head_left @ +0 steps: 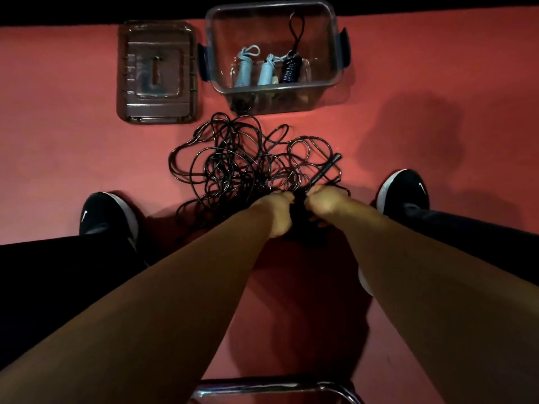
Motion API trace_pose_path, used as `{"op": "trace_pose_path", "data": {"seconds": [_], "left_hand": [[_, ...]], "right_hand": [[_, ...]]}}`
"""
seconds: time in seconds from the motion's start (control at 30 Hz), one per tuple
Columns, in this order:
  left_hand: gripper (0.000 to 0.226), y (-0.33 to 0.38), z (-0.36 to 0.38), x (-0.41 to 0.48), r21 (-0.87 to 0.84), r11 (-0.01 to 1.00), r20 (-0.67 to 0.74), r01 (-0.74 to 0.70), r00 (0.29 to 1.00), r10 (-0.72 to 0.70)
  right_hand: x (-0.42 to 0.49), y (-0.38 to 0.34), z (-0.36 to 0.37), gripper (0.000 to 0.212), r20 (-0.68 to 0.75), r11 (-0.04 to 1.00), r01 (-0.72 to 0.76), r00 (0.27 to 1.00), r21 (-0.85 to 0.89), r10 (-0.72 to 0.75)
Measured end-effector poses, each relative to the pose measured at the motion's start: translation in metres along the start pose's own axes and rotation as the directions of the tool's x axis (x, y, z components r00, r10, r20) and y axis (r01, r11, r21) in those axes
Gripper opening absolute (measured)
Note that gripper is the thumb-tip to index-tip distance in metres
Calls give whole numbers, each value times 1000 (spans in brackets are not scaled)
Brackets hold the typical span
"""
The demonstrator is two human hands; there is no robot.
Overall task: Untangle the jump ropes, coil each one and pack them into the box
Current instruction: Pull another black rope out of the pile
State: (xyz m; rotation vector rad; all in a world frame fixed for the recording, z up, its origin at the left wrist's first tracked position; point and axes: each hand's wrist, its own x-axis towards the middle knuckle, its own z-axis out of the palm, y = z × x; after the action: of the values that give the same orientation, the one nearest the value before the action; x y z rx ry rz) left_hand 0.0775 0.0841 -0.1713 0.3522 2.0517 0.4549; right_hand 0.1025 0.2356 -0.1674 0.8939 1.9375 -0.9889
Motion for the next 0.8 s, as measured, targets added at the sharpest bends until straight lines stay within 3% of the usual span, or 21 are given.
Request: {"op": "trace_pose_path", "data": {"seconds": [0.13,0.37,0.57,0.67,0.73,0.8], "left_hand": [[46,0,-3,1,96,995,-50,-9,999,14],[31,-9,-5,-2,190,982,-175,-10,984,44],[35,5,-25,-23,134,990,-243,42,970,-8],[25,22,-40,-39,-139,987,-217,-76,975,44],[6,34,-51,-50,-423,893,-220,-153,973,62],[11,42,-64,-64,-581,791,-236,-190,970,59]], "right_hand": [[-1,5,7,22,140,954,-92,989,285,54],[-10,3,17,19,180,883,-79,984,463,-7],[-19,-21,-2,16,-26,841,-17,999,541,36],[-33,-40,-17,21,-153,821,92,988,564,-5],[-44,-50,-26,21,-201,813,136,979,567,-23],[-59,-61,-36,26,-220,845,147,975,515,-36]]}}
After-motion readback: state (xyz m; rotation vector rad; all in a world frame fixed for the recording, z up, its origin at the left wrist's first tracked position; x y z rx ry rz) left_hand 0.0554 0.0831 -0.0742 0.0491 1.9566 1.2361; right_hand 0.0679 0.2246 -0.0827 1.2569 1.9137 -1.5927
